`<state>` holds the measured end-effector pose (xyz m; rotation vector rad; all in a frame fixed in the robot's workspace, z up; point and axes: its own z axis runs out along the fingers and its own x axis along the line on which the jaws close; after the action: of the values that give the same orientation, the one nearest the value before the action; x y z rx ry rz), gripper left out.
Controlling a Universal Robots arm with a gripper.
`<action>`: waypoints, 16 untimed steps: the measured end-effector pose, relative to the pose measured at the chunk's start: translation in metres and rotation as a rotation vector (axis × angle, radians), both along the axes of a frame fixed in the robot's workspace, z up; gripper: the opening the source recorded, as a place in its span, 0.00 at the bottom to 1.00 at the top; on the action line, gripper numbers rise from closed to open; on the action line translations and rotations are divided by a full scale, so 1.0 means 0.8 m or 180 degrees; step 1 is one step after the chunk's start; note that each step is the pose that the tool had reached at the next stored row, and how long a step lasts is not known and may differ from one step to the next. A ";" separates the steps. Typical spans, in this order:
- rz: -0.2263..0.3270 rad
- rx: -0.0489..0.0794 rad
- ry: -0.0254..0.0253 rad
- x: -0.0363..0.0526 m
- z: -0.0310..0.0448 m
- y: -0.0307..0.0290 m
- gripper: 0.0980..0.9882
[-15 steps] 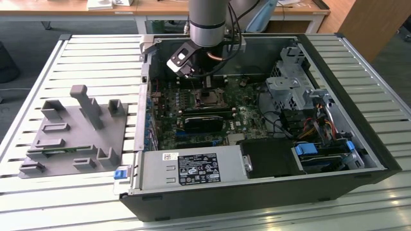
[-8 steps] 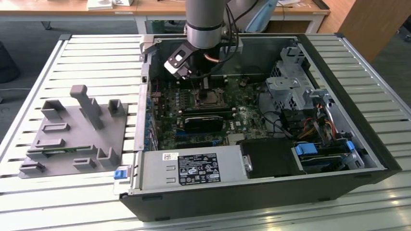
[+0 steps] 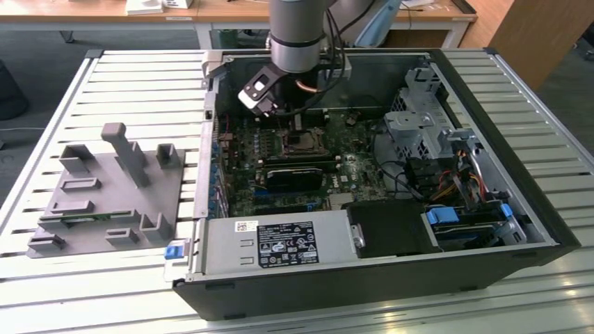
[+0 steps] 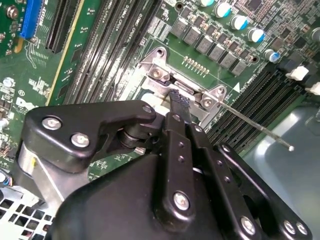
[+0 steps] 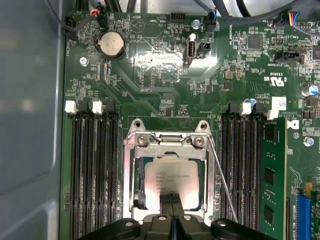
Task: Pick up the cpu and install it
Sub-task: 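Close the cpu cover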
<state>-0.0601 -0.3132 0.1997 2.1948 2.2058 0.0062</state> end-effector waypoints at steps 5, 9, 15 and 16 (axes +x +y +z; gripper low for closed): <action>0.0000 0.0011 -0.0001 0.004 -0.0003 0.0001 0.01; 0.0000 0.0016 0.0000 0.004 0.0092 0.0001 0.01; -0.0001 0.0016 0.0000 0.008 0.0124 0.0002 0.01; -0.0001 0.0016 0.0000 0.010 0.0124 0.0002 0.01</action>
<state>-0.0521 -0.3130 0.2096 2.1977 2.2080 0.0119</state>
